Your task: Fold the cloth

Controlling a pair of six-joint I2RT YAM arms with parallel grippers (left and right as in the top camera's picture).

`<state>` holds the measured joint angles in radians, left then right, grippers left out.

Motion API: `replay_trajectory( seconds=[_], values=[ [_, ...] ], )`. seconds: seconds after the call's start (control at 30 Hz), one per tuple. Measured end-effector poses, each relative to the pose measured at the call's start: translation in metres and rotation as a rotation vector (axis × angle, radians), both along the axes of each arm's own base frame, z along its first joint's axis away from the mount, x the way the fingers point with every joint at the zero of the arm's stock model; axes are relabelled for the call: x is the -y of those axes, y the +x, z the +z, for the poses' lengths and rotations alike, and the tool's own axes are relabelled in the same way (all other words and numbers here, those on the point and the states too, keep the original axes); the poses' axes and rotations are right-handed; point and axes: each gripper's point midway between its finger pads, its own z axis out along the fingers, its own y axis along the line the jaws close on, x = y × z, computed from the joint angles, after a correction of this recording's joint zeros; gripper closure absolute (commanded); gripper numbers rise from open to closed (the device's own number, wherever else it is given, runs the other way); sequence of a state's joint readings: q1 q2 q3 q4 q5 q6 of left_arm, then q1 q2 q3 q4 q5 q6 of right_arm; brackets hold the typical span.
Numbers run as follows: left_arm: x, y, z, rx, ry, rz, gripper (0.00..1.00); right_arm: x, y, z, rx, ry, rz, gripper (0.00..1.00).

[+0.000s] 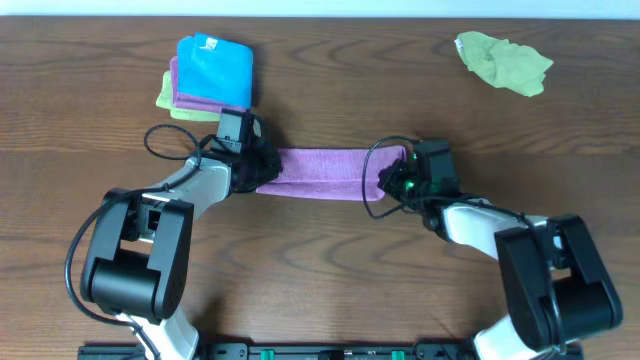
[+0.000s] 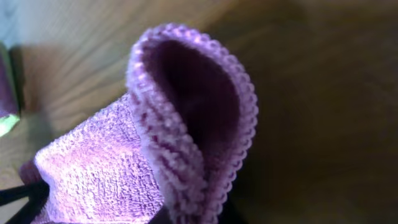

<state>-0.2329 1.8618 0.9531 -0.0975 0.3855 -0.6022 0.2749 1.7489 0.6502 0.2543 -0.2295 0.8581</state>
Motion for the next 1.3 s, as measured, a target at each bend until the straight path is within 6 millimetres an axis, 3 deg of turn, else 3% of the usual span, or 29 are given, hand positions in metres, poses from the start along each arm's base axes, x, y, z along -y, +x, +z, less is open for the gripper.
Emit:
replay_trajectory(
  seconds=[0.17,0.33,0.63,1.03,1.3],
  values=[
    [-0.001,-0.005,-0.001,-0.029,0.006,-0.009,0.94,-0.001,0.010,0.007,0.083,-0.042,0.042,0.99],
    [0.000,-0.008,-0.001,-0.035,0.010,-0.027,0.94,-0.004,0.004,0.009,0.102,-0.094,0.105,0.99],
    [0.000,-0.008,-0.001,-0.034,0.010,-0.031,0.94,-0.039,-0.005,0.073,0.285,-0.130,0.217,0.99],
    [0.000,-0.010,0.000,-0.051,0.008,-0.034,0.94,-0.074,-0.021,0.086,0.326,-0.141,0.311,0.99],
    [0.001,-0.012,0.000,-0.064,0.006,-0.036,0.94,-0.101,-0.012,0.122,0.368,-0.169,0.361,0.99]
  ],
)
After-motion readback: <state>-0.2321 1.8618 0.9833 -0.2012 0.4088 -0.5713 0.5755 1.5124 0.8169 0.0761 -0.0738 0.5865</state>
